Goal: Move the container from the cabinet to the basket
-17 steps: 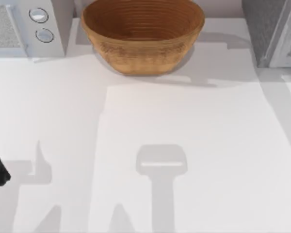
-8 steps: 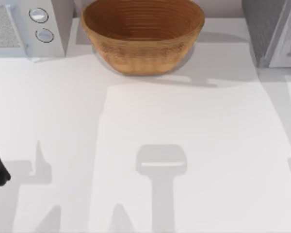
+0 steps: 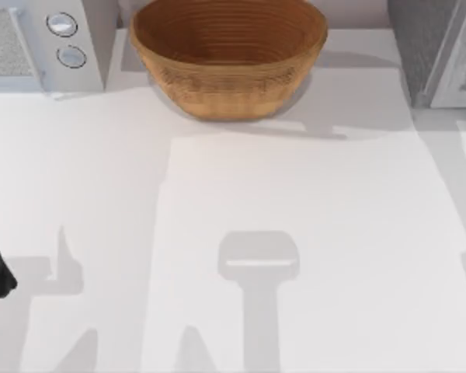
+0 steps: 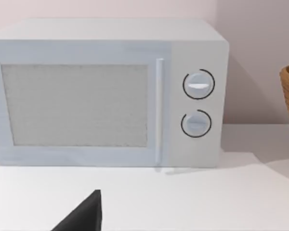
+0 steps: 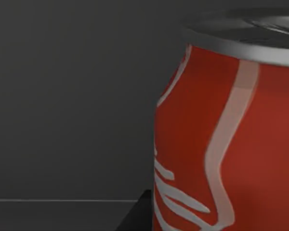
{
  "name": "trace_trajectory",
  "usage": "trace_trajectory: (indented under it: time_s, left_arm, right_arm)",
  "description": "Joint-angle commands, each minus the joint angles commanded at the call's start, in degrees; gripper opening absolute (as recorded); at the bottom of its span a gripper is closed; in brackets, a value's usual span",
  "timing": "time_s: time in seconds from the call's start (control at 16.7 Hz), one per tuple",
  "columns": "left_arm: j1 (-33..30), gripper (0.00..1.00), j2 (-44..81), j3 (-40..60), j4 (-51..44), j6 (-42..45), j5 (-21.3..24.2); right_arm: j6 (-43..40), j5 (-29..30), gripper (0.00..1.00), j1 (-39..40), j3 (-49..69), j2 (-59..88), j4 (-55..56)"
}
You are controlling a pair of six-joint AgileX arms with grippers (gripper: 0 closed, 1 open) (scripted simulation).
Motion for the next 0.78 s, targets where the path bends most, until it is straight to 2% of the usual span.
trace_trajectory:
  time_s: [0.3, 0.78]
  left_arm:
    - [0.0, 1.00, 0.0, 0.0, 0.0, 0.0, 0.0]
    - [0.0, 1.00, 0.0, 0.0, 0.0, 0.0, 0.0]
  right_arm:
    - [0.0, 0.0, 0.02, 0.0, 0.0, 0.0, 0.0]
    - [0.0, 0.0, 0.00, 0.0, 0.0, 0.0, 0.0]
